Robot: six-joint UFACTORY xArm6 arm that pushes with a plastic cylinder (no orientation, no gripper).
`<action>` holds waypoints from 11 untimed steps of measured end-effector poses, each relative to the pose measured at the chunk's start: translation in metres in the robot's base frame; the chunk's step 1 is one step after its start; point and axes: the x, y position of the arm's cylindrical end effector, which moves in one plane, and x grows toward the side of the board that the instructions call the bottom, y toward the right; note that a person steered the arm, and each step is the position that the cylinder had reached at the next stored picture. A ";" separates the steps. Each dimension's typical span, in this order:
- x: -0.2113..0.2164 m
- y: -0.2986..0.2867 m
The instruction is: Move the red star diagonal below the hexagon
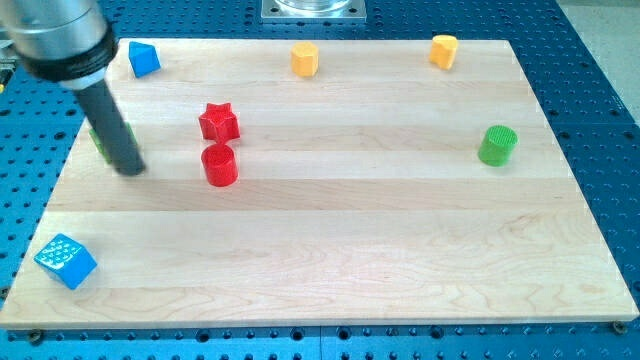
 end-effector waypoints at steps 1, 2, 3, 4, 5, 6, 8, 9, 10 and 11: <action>-0.047 0.013; -0.053 0.063; -0.059 0.109; -0.059 0.180; -0.059 0.185; -0.059 0.185; -0.061 0.185; -0.068 0.206; -0.042 0.203; 0.047 0.199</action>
